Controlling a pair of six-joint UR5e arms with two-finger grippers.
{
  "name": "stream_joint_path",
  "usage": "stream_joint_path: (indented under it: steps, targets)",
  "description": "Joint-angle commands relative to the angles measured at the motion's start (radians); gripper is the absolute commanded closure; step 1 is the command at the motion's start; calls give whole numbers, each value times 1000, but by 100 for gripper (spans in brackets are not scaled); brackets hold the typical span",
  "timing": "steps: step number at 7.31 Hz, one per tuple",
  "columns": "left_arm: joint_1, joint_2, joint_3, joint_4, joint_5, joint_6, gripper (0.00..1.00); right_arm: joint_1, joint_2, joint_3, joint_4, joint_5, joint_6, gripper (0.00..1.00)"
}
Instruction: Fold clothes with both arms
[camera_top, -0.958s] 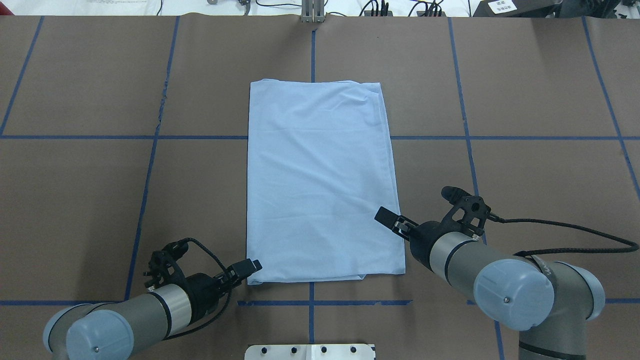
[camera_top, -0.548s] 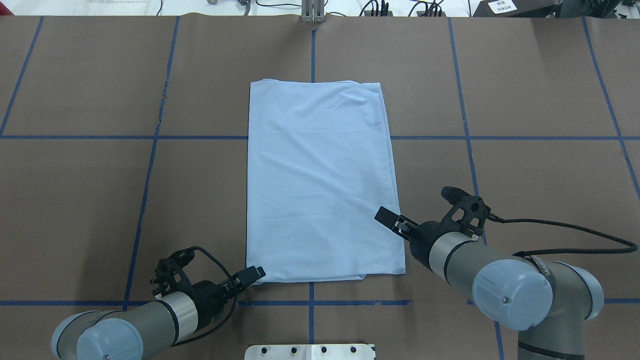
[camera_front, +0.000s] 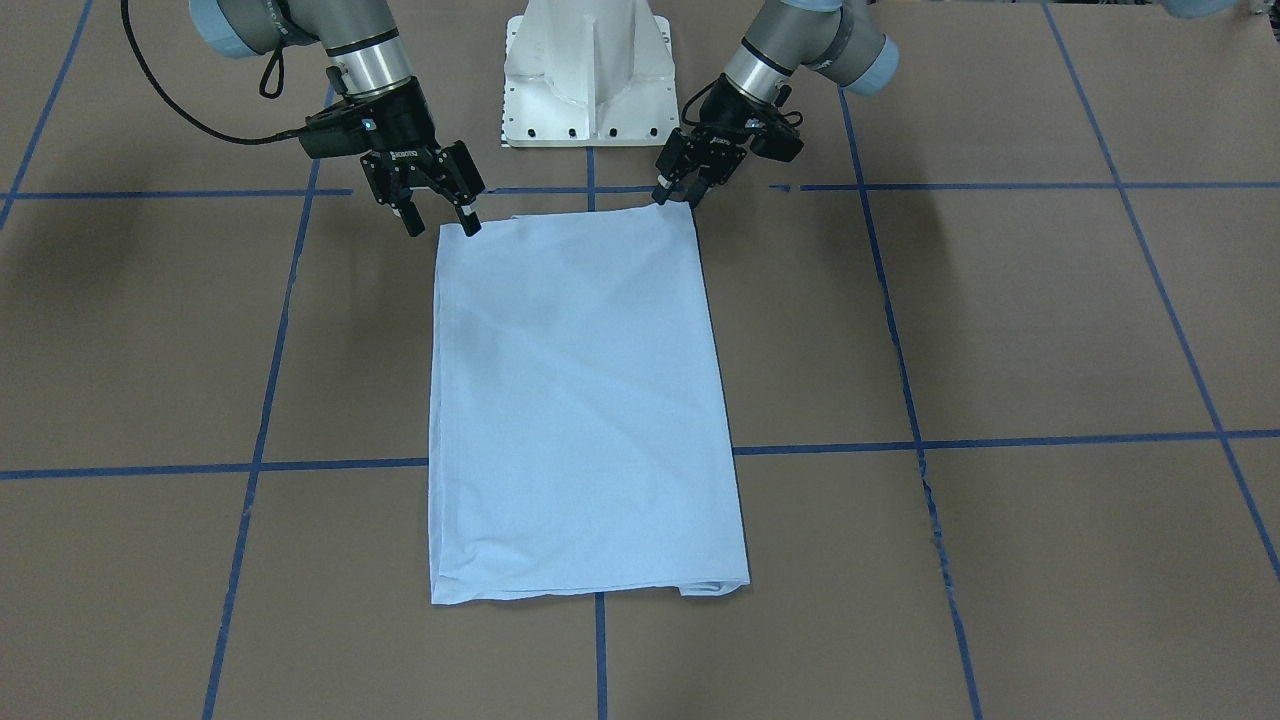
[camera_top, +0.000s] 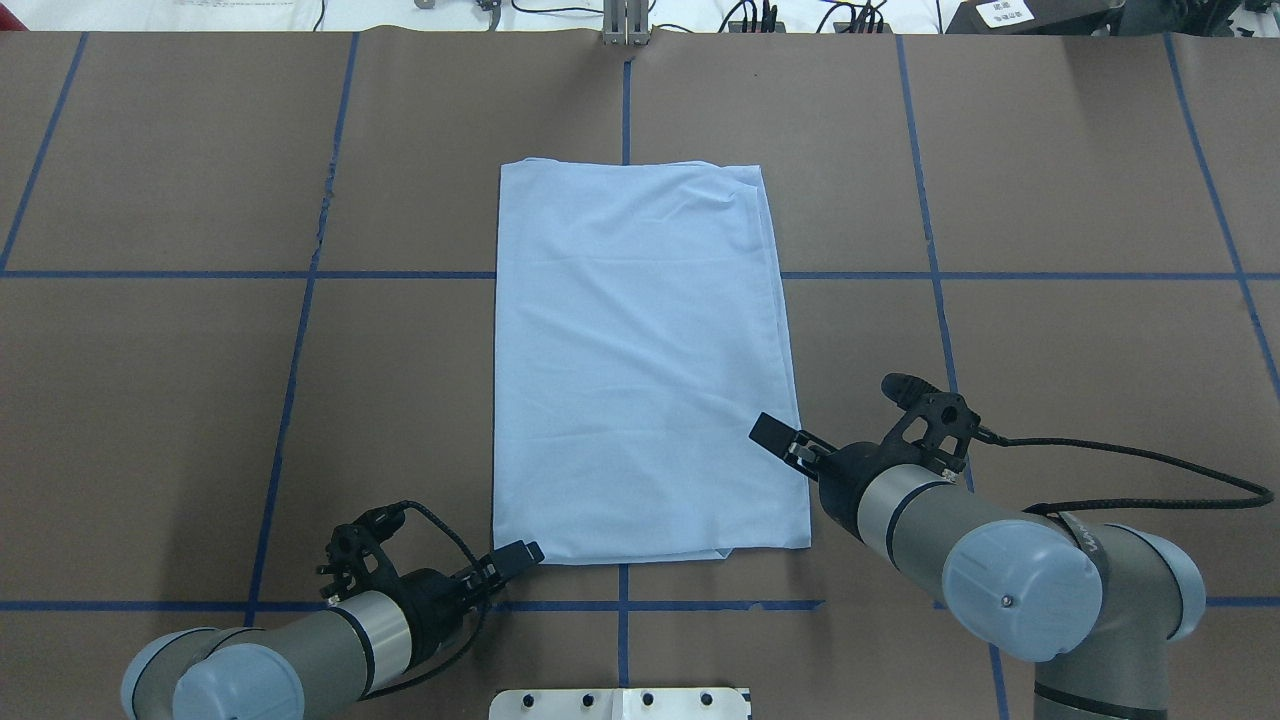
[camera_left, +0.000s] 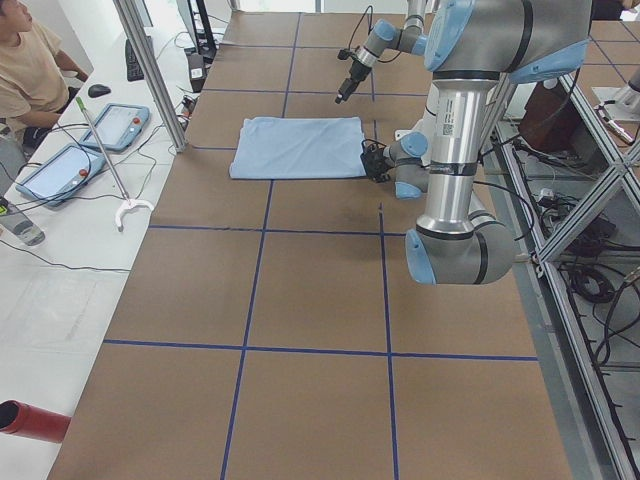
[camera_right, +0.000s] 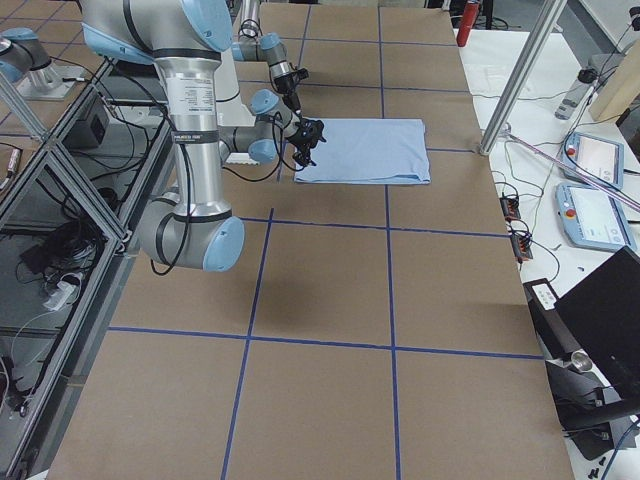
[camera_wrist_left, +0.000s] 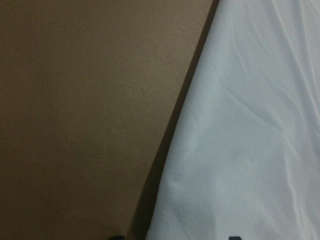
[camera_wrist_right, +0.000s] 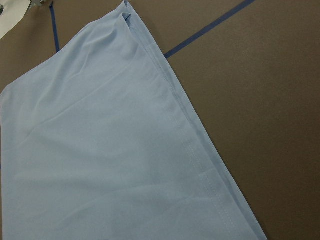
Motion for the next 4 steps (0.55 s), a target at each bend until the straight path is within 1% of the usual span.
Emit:
stream_joint_path:
  steps: [1,4]
  targets:
    - [-1,-7,1,0,0,0,28,0,1,0,0,0,0,0]
    - [-7,-5,-2,0,0,11,26,0,0,0,0,-6,0,0]
